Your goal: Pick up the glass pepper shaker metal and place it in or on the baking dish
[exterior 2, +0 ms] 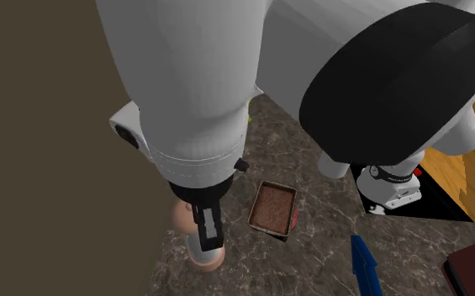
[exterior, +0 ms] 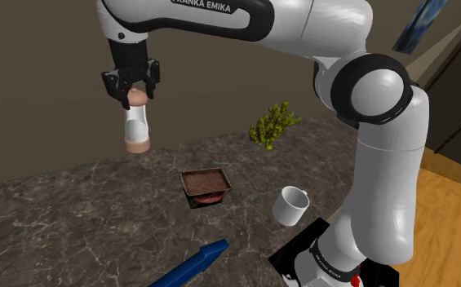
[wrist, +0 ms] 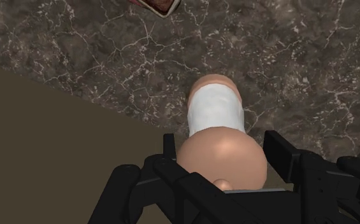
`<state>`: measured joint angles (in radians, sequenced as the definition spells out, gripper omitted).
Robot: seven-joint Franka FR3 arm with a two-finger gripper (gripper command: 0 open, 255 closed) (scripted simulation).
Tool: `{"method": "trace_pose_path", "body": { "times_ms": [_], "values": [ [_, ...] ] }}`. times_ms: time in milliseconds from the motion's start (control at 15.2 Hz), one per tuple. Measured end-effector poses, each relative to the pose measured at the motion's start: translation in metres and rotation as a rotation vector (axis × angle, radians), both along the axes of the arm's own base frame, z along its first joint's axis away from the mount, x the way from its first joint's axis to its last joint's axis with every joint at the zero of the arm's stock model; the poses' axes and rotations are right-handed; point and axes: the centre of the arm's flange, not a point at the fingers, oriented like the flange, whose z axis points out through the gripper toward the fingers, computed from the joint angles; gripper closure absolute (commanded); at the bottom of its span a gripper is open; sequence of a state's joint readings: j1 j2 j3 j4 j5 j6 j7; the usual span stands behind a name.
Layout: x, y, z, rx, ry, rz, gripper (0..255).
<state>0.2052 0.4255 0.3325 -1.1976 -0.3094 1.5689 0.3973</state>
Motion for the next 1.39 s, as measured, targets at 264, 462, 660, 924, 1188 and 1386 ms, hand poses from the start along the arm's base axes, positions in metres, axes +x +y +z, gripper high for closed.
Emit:
{"method": "trace_pose_path", "body": {
  "times_ms": [264, 462, 660, 924, 1188, 1386],
  "values": [
    [-0.013, -0.008, 0.017, 0.0, 0.001, 0.0, 255],
    [-0.039, -0.031, 0.027, 0.0, 0.0, 0.0, 255],
    [-0.069, -0.052, 0.04, 0.0, 0.0, 0.0, 255],
    [-0.107, -0.082, 0.052, -0.001, 0.0, 0.0, 255],
    [-0.148, -0.113, 0.066, -0.001, 0.0, 0.0, 255],
    [-0.179, -0.138, 0.078, -0.001, 0.0, -0.001, 255]
  ]
}}
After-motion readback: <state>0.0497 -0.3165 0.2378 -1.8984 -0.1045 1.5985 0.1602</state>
